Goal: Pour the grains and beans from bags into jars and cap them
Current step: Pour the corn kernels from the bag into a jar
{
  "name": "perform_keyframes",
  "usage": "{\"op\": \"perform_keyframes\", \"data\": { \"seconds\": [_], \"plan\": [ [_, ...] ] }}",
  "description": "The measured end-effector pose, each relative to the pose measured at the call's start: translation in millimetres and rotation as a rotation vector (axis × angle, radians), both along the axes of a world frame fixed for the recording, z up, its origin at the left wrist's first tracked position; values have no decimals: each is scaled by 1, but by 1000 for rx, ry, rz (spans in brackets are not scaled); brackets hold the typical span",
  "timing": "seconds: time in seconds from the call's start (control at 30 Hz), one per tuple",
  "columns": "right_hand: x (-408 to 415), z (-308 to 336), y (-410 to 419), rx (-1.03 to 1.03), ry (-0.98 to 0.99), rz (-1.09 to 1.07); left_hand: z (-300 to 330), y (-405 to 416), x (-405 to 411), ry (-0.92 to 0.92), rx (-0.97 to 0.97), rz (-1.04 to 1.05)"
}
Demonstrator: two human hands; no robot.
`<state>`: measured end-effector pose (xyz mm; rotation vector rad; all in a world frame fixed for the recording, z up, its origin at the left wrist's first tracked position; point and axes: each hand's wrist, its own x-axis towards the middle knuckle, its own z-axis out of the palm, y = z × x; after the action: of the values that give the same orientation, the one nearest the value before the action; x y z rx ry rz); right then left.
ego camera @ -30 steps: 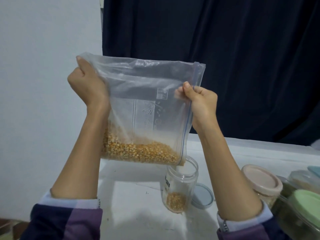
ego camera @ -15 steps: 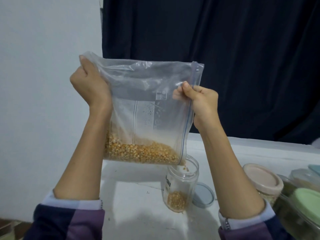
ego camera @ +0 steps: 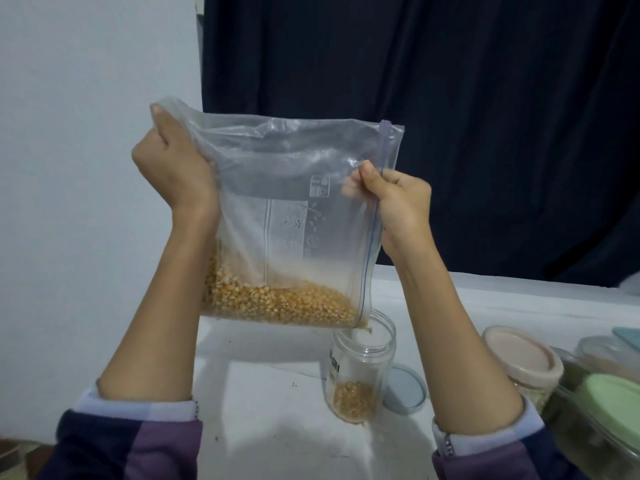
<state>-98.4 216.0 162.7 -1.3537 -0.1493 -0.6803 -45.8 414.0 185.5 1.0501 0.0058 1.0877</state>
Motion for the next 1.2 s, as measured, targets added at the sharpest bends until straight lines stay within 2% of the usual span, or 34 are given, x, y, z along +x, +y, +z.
{"op": "perform_keyframes", "data": {
  "seconds": [0.9,1.2],
  "plan": [
    [-3,0,0,36,24,18,3,-6,-15,3,-23,32],
    [0,-2,-1,-11,29,42,1,-2,-11,-8,-30,36]
  ]
}}
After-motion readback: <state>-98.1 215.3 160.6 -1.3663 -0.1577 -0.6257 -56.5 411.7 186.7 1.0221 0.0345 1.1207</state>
